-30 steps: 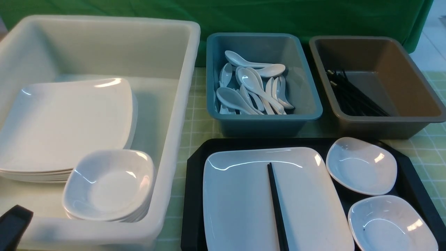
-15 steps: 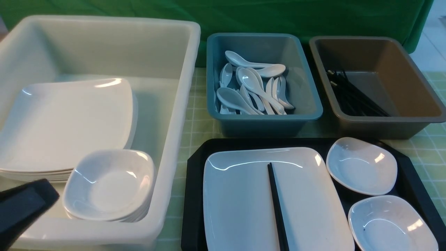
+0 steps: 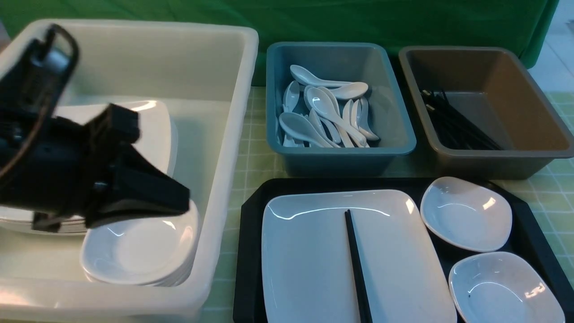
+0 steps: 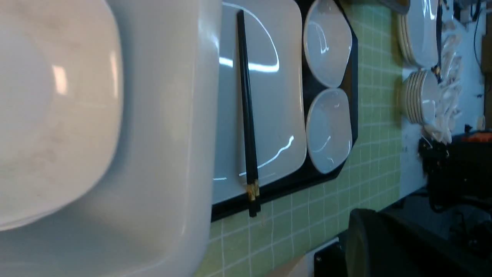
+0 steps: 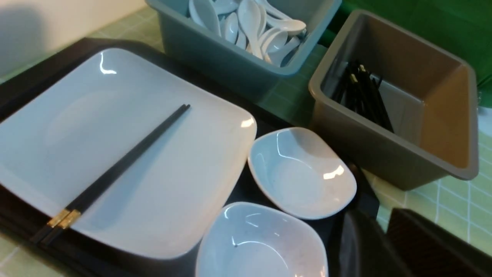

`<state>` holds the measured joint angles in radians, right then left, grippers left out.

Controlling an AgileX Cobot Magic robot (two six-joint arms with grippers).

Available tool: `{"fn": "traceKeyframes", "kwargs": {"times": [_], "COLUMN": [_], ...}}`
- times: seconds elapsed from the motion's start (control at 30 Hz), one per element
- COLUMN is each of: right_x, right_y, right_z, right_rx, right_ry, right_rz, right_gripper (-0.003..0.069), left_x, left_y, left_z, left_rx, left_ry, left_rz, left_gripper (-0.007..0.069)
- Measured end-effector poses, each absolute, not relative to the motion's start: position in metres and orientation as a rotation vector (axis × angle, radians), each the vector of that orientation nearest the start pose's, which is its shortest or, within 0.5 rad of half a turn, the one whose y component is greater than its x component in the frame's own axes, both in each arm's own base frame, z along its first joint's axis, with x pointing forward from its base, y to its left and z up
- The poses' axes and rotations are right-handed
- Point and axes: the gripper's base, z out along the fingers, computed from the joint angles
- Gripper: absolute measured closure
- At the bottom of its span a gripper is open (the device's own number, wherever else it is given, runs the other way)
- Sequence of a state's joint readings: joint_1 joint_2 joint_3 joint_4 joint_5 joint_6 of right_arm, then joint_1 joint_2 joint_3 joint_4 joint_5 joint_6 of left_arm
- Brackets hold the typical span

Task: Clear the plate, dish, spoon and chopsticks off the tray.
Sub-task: Use the left arm to grab a pair of chopsticks from the plate

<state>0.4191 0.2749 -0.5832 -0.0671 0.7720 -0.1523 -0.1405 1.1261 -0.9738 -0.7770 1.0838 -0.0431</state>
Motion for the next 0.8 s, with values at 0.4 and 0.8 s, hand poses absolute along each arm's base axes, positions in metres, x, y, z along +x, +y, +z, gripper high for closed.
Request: {"fn": "traceKeyframes", "kwargs": {"times": [0.4, 0.8], "right_x": [0.042, 0.042], "right_y": [0.014, 0.013], "right_z": [0.316, 0.314], "right_rx": [-0.544, -0.533], "right_ry": [1.921, 1.947], "right_rz": [0.114, 0.122], "right_gripper": [0.0542, 0.0522], "left_x": [0.179, 0.221], "left_y": [-0.224, -0.319], "left_z": [0.27, 0.234], "left_rx": [0.073, 0.21], "left_ry": [3.036, 3.12], "left_rz": [-0.704, -0.462], "left_gripper": [0.0624, 0.0494]}}
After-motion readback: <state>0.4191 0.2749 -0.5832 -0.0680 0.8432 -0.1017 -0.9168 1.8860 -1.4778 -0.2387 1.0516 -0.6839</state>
